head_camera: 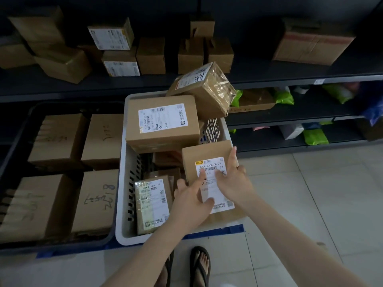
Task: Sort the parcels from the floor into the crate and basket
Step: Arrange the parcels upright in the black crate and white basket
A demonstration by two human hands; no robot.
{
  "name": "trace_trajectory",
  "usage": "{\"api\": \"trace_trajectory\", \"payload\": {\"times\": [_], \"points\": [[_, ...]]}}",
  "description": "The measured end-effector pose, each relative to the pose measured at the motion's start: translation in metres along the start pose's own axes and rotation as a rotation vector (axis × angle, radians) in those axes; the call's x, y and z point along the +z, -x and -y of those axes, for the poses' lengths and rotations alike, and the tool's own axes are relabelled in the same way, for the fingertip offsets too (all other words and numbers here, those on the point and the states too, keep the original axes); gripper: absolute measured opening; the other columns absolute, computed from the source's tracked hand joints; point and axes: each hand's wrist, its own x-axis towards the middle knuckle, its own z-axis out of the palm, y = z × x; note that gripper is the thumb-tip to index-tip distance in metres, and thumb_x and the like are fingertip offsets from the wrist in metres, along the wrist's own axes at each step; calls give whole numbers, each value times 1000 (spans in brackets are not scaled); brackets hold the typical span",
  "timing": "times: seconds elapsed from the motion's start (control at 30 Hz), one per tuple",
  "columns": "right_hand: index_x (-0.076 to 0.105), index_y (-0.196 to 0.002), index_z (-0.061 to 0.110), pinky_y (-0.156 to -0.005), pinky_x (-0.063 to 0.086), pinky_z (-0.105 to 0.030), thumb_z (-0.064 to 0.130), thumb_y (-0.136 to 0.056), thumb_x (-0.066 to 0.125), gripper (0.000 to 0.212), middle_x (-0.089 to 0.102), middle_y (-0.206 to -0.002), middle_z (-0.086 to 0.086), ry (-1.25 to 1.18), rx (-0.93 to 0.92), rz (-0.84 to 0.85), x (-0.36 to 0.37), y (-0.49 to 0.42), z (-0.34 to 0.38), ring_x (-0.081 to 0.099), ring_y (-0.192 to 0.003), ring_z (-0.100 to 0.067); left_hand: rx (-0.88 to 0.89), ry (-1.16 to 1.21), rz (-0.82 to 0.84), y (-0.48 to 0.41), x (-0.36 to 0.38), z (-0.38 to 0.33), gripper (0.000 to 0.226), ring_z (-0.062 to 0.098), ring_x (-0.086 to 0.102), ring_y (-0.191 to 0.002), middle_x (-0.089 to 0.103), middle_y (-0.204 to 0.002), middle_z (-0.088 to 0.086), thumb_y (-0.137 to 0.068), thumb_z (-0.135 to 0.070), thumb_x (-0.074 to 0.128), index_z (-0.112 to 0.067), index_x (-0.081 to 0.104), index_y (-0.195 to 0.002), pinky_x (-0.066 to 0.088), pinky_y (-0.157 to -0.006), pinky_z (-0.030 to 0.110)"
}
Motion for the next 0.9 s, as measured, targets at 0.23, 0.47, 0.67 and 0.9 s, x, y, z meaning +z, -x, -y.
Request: {"api": "trace_trajectory", "payload": {"times": [0.23,0.47,0.67,0.9], "points": [[-23,-144,40,-88,52,-44,67,-89,31,82,50,-125,-14,192,-71,-13,-13,2,11,59,-105,-29,17,336,-104,5,-32,15,69,-2,54,-99,53,-117,-22,-92,-24,58,-50,19,-143,45,-80,12],[-23,-146,34,-92,49,-48,59,-89,40,88,59,-129,-7,368,-81,82,-15,-23,31,58,-113,-31,-37,177,-67,-9,-40,15,41,7,58,-86,64,-112,-7,-93,-30,53,-26,44,-133,48,-71,26],[-12,-150,26,-97,47,-43,40,-92,43,81,59,-129,-12,378,-6,223,-1,-58,26,56,-116,-33,-135,224,63,-39,-38,25,41,14,61,-95,64,-110,-5,-87,-20,61,-19,51,-127,54,-80,30],[12,-150,18,-104,37,-44,34,-101,27,54,29,-142,-26,450,39,40,31,-44,14,37,-128,-40,-118,227,17,-58,-9,39,74,22,57,-114,58,-123,3,-70,-32,74,-27,44,-137,49,-97,43]]}}
